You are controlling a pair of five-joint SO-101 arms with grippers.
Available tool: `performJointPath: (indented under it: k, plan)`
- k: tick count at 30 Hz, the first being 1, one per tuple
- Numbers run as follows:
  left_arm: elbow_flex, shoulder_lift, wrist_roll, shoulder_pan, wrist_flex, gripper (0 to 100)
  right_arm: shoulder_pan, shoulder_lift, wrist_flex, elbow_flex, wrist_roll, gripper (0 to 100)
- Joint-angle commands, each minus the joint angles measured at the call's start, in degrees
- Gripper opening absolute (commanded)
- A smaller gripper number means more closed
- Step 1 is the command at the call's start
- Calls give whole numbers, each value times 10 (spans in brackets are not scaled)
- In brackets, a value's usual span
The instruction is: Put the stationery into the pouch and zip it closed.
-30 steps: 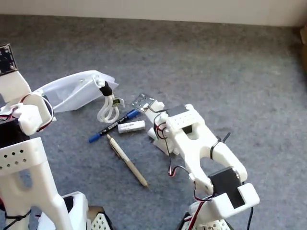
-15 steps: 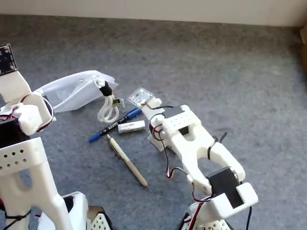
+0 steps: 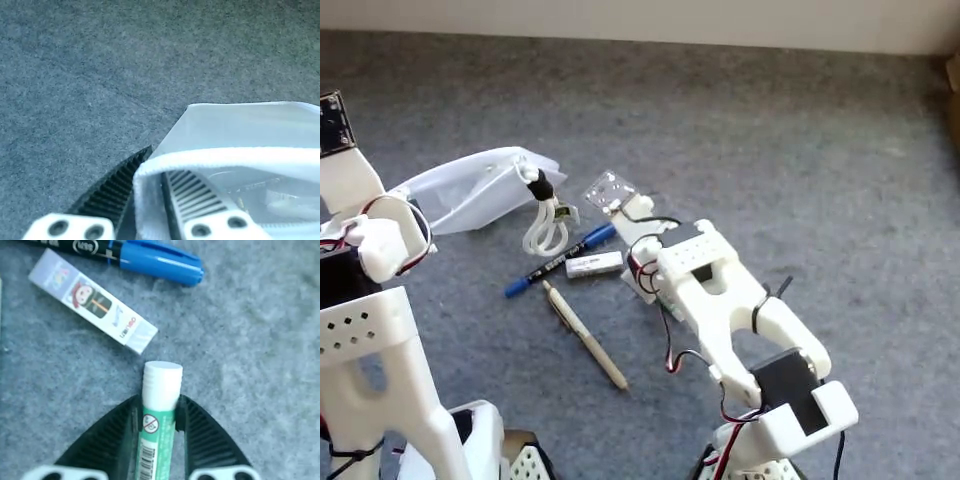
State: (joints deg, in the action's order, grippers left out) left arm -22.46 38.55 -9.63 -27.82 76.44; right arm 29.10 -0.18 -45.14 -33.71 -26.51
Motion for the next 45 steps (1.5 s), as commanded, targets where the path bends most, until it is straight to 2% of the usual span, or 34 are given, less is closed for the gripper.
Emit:
performJointPath:
  k: [1,5,10,20,22,24,28,34,40,45]
  plan:
    - [-2,-7,-2,10,-8,8,6,-5,7,1,5,41]
    - [-2,-7,-2,10,-5,8,6,-3,7,0,6,47]
    - [-3,-7,-2,10,-4,8,6,-2,-6,-2,6,133]
    - [-11,-7,-1,10,-8,8,22,50,-13,4,4,123]
    - [-11,-7,-1,10,-8,8,29,47,-14,4,6,74]
    - [-11,-7,-1,10,-8,8,31,25,-14,0,6,5]
    - [-9,-7,-1,14,-8,8,29,-25,-14,-20,6,5]
    - [-7,-7,-2,92,-8,8,27,-123,-15,-61,7,5]
    - [-10,-7,-1,120,-25,8,6,-247,-56,-80,9,5]
    - [-11,-7,-2,151,-32,8,-19,-324,-58,-80,85,5]
